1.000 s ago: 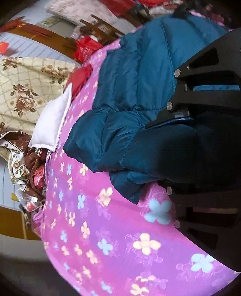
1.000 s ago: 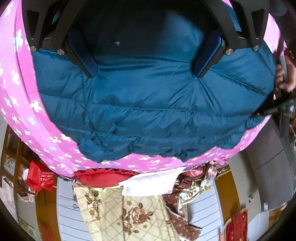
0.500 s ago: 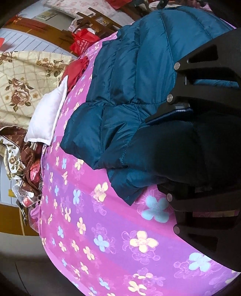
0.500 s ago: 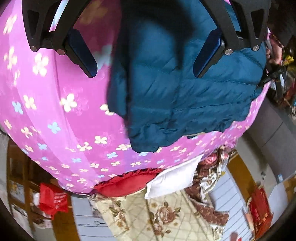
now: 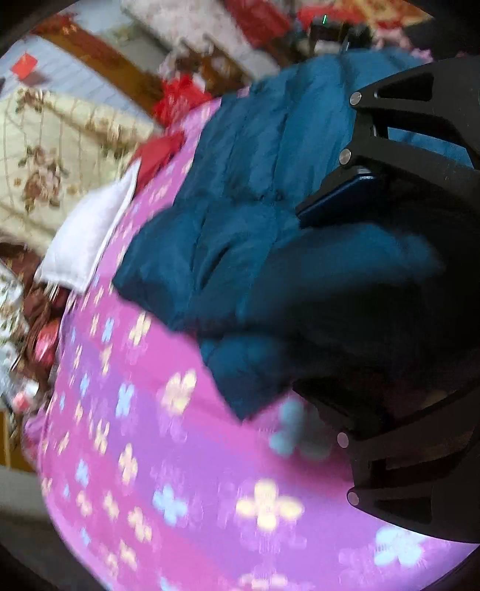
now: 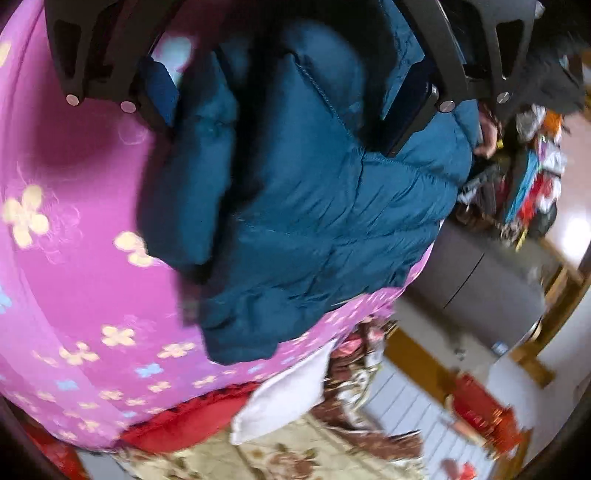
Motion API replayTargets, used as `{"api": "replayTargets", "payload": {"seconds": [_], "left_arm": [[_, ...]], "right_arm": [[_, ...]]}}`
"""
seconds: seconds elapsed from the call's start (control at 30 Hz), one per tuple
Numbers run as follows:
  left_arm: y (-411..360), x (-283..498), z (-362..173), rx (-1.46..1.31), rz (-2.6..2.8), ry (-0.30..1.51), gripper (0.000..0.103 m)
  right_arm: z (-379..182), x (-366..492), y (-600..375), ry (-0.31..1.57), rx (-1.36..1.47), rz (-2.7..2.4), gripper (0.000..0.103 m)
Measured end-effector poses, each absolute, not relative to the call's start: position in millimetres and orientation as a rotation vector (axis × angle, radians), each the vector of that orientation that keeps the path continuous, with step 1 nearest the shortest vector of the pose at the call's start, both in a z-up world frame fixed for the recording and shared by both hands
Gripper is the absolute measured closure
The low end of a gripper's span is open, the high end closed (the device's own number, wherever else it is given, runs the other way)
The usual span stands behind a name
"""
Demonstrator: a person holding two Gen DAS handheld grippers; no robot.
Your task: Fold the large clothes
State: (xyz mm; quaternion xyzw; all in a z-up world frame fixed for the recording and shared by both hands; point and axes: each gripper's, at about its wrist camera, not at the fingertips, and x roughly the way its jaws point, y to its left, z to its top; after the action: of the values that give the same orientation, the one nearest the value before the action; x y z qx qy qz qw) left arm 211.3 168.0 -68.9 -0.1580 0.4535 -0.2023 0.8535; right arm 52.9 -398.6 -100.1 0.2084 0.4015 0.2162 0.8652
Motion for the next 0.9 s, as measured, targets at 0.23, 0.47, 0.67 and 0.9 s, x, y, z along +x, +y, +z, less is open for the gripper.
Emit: {"api": "replayTargets", "payload": {"seconds": [0.23, 0.47, 0.67, 0.9], "left_arm": [[163.3, 209.4, -64.3, -0.321, -0.444, 0.933, 0.061], [139.9, 184.3, -32.9, -0.146, -0.293, 0.852, 0.086], [131.3, 167.8, 11.7, -0.12, -0.257, 0.783, 0.087], [102.4, 188.2, 51.1, -0.114, -0.298, 0.736, 0.087]], "right_arm": [[-98.6, 62.3, -384.6, 0.836, 0.343, 0.363, 0.032], [-56.6, 44.2, -356.2, 0.785, 0.141, 0.241, 0.073], [-12.5, 28.7, -336.6, 0.741, 0.009, 0.12, 0.079], [38.8, 40.5, -354.8, 0.702, -0.07, 0.048, 0.08]]}}
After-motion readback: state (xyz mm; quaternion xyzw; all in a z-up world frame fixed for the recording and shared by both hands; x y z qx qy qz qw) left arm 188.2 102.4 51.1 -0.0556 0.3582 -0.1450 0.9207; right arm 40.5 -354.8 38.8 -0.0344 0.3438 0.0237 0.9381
